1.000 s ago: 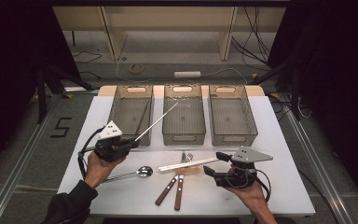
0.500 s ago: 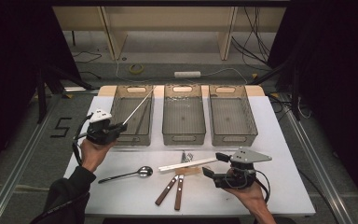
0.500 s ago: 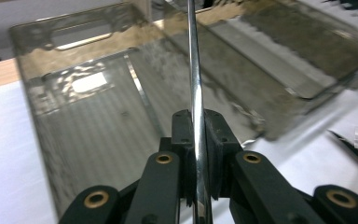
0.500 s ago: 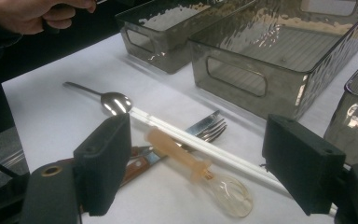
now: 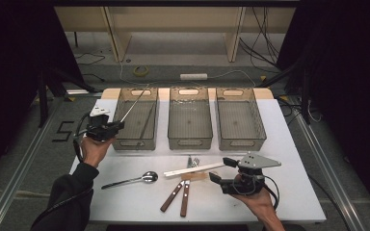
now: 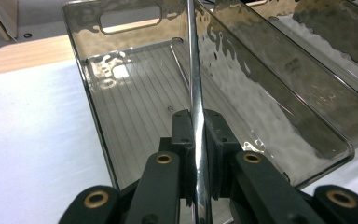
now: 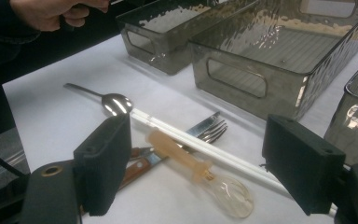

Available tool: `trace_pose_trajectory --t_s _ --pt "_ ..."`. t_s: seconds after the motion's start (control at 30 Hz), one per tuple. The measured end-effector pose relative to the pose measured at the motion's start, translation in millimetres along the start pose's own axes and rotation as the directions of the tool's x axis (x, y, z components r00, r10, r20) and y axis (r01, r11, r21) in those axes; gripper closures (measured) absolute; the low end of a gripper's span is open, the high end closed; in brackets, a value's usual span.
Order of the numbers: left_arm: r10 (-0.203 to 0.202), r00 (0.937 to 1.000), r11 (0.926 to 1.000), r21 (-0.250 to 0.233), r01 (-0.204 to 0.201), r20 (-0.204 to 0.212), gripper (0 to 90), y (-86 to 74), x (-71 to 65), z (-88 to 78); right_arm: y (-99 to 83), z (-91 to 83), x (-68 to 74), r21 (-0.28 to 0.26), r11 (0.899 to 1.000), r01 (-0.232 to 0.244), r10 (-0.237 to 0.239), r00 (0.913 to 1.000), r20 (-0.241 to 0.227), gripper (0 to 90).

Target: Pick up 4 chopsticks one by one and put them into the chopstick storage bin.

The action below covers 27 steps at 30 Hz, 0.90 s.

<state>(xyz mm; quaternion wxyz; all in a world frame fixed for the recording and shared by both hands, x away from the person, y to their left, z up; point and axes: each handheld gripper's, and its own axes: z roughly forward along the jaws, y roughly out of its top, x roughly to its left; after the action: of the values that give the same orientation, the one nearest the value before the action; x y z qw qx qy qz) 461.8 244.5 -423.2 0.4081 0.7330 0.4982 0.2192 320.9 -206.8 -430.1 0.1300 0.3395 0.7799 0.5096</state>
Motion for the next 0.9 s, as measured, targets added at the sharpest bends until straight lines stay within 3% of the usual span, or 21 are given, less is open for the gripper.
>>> trace_pose_trajectory --t_s 0.37,0.67,0.8,0.9 --pt "-0.047 0.9986 0.9981 0.040 0.048 -0.024 83.0 0.5 13.7 12.5 -0.2 1.1 0.7 0.007 1.000 0.003 -0.003 1.0000 -0.001 25.4" --pt "-0.052 0.9977 0.9973 0.050 0.054 -0.043 82.1 1.6 11.3 18.8 -0.2 2.1 1.4 0.008 1.000 0.005 -0.005 0.9999 -0.010 25.6" --pt "-0.080 0.9964 0.9954 0.050 0.081 -0.029 63.6 4.2 12.0 18.5 -0.4 2.1 1.8 0.015 1.000 0.010 -0.010 0.9999 -0.009 25.7" --pt "-0.087 0.9962 0.9954 0.040 0.087 -0.012 56.9 7.7 10.0 13.6 -0.1 1.6 2.0 0.014 1.000 0.009 -0.009 0.9999 -0.009 25.7"
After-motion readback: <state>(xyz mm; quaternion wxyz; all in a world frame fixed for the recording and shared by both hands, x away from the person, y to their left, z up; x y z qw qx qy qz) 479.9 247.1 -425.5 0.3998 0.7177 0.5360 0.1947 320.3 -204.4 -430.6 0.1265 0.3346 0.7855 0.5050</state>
